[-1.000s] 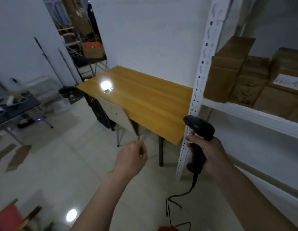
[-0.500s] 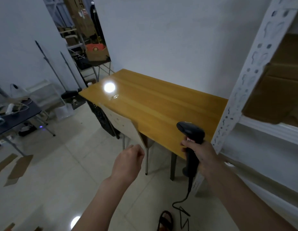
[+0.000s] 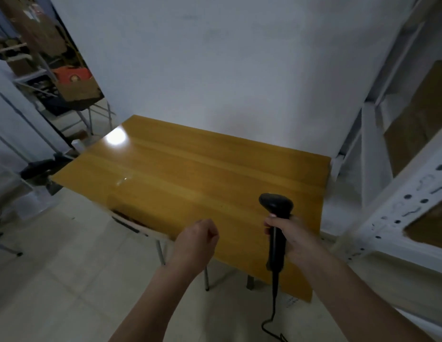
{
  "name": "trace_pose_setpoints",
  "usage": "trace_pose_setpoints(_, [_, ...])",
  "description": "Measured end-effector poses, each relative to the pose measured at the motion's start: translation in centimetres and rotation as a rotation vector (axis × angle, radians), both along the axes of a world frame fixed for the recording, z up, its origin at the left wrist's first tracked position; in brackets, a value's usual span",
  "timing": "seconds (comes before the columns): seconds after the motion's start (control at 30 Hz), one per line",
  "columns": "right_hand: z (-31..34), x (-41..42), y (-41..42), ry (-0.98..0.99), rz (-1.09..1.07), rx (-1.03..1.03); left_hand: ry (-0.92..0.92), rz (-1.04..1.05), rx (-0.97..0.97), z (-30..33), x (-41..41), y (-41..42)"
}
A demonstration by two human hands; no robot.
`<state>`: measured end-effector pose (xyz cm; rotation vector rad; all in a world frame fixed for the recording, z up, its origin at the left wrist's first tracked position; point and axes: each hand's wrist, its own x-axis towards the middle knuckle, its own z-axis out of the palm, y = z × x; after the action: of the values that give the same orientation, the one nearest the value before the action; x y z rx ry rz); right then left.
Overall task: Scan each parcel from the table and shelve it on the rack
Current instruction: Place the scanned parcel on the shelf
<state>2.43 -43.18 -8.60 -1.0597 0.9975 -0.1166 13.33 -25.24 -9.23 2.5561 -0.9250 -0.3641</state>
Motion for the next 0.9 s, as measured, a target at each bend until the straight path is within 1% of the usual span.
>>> trace_pose_setpoints(0.1, [0.0,2.1,-1.1,0.017,-0.035,0.016,0.035,-0.054,0.02,-0.5,3.3,-2.4])
trace_pose_setpoints(0.2, [-0.1,4.2,-2.5,-0.008,-0.091,0.025,0.087,-0.135,0.023,-1.5,6.7,-5.2])
trace_pose_setpoints(0.3, [-0.5,6.4,-3.7,-0.054,-0.122,-0.002,0.113,-0.217,0.034,-2.2,10.2,-7.9])
trace_pose_setpoints(0.4, [-1.3,9.6,-5.0,-0.048,-0.142,-0.063,0.113,-0.274,0.059,-2.8,14.0,-10.2])
trace_pose_setpoints(0.57, [-4.0,16.8,-7.4,0.137,-0.141,-0.248,0.147,-0.319,0.095,-4.8,20.1,-13.3])
trace_pose_setpoints(0.7, [-8.2,21.1,-9.3,0.274,-0.208,-0.278,0.181,-0.322,0.094,-7.0,23.7,-15.5])
trace_pose_setpoints(0.9, [-14.5,23.9,-12.0,0.584,-0.305,-0.338,0.217,-0.324,0.129,-10.8,27.1,-16.7])
